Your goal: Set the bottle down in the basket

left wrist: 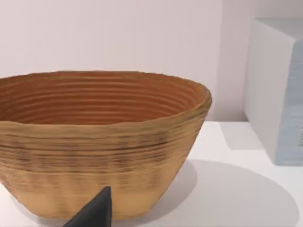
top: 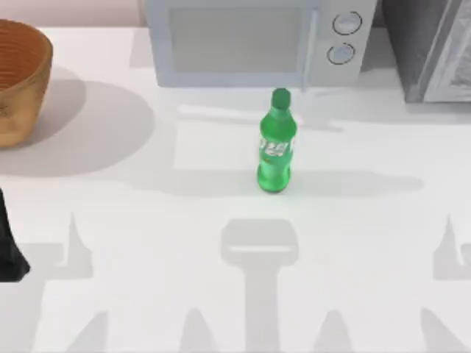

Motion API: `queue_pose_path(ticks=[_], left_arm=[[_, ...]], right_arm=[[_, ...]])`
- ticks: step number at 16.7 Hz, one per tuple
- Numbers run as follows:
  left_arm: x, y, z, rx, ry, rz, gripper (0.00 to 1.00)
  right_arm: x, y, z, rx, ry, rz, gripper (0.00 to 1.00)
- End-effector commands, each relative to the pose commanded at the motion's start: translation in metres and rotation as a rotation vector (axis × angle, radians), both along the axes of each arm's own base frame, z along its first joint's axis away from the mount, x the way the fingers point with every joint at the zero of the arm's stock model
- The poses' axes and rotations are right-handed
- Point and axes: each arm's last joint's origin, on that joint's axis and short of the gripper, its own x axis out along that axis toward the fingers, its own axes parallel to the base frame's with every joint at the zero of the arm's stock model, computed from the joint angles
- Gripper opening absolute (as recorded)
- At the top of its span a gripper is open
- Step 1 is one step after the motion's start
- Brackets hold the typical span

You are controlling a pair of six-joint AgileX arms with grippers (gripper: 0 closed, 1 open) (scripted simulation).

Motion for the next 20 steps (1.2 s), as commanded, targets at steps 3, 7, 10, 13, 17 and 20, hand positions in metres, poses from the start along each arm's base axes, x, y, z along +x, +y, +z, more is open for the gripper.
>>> queue_pose_path(ticks=[3, 7, 10, 13, 17, 20], left_arm=[[0.000, -0.001, 0.002, -0.001, -0.005, -0.006, 1.00], [0.007, -0.007, 0.023, -0.009, -0.052, -0.080, 1.00], [0.024, -0.016, 0.043, -0.017, -0.073, -0.165, 1.00], [0.054, -0.032, 0.054, -0.022, -0.063, -0.266, 1.00], [0.105, -0.067, 0.042, -0.020, -0.009, -0.415, 1.00], [0.139, -0.101, 0.010, -0.013, 0.036, -0.527, 1.00]], right_arm=[[0.000, 0.000, 0.000, 0.000, 0.000, 0.000, 1.00], [0.000, 0.000, 0.000, 0.000, 0.000, 0.000, 1.00], [0.000, 0.000, 0.000, 0.000, 0.000, 0.000, 1.00], [0.000, 0.000, 0.000, 0.000, 0.000, 0.000, 1.00], [0.000, 0.000, 0.000, 0.000, 0.000, 0.000, 1.00], [0.000, 0.000, 0.000, 0.000, 0.000, 0.000, 1.00]])
